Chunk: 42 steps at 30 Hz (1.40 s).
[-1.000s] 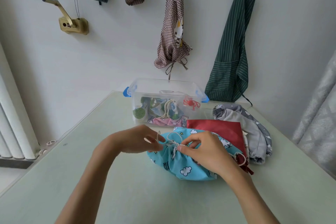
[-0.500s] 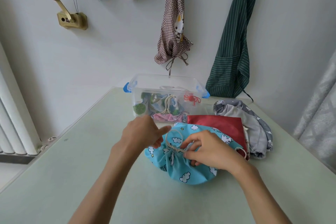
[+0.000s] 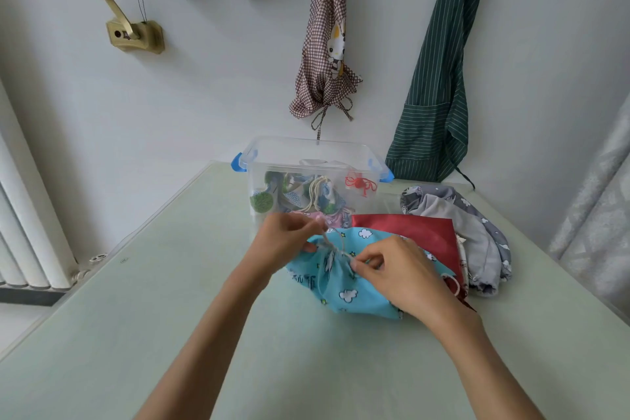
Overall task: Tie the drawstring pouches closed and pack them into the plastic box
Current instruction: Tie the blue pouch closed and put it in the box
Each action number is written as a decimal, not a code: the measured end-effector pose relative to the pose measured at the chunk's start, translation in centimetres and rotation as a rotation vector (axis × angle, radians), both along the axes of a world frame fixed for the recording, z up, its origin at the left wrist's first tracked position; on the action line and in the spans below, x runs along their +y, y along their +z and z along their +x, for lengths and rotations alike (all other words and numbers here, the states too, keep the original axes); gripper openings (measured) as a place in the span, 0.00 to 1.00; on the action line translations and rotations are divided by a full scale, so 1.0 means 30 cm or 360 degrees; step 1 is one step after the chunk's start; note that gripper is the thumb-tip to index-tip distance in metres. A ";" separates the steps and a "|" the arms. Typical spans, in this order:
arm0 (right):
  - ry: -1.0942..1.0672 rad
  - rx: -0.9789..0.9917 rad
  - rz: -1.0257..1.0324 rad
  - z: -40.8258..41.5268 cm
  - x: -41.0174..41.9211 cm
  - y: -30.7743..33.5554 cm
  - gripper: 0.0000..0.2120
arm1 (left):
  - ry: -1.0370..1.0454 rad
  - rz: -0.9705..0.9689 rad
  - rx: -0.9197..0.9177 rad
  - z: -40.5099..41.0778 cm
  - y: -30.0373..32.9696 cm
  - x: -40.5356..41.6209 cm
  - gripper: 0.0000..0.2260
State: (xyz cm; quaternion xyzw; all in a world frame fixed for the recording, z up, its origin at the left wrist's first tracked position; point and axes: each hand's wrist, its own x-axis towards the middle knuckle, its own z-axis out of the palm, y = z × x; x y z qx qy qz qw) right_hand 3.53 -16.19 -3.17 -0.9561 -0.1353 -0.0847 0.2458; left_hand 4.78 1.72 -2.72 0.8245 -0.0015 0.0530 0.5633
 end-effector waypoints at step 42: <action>0.0286 0.0728 0.0479 -0.044 -0.077 0.130 0.18 | -0.0744 0.0289 0.0353 -0.047 0.028 0.001 0.08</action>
